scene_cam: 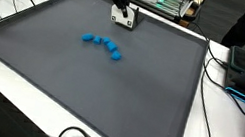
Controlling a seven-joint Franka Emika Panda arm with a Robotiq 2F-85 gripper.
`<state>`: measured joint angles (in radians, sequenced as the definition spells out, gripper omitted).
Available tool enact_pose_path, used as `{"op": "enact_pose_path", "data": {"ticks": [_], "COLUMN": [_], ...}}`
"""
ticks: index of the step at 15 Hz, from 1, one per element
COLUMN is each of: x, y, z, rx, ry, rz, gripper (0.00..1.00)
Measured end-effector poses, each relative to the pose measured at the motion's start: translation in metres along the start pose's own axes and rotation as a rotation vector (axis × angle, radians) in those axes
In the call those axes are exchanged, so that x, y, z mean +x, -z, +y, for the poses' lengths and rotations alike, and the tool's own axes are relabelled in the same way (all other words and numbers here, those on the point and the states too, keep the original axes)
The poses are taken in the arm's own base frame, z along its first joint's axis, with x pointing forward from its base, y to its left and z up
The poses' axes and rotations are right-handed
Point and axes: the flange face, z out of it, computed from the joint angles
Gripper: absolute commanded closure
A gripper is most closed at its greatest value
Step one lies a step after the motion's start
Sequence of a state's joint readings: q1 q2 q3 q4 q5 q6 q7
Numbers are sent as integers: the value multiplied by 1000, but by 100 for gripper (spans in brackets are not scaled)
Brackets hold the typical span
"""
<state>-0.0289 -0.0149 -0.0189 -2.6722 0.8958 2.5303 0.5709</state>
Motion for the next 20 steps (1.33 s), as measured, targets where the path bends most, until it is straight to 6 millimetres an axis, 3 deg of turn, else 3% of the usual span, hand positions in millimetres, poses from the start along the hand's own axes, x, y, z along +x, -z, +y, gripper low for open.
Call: {"op": "enact_pose_path", "data": {"ticks": [20], "x": [-6], "y": [-4], "z": [-3], "rx": [-3], "ry": [3], "rz": [13], "gripper": [99]}}
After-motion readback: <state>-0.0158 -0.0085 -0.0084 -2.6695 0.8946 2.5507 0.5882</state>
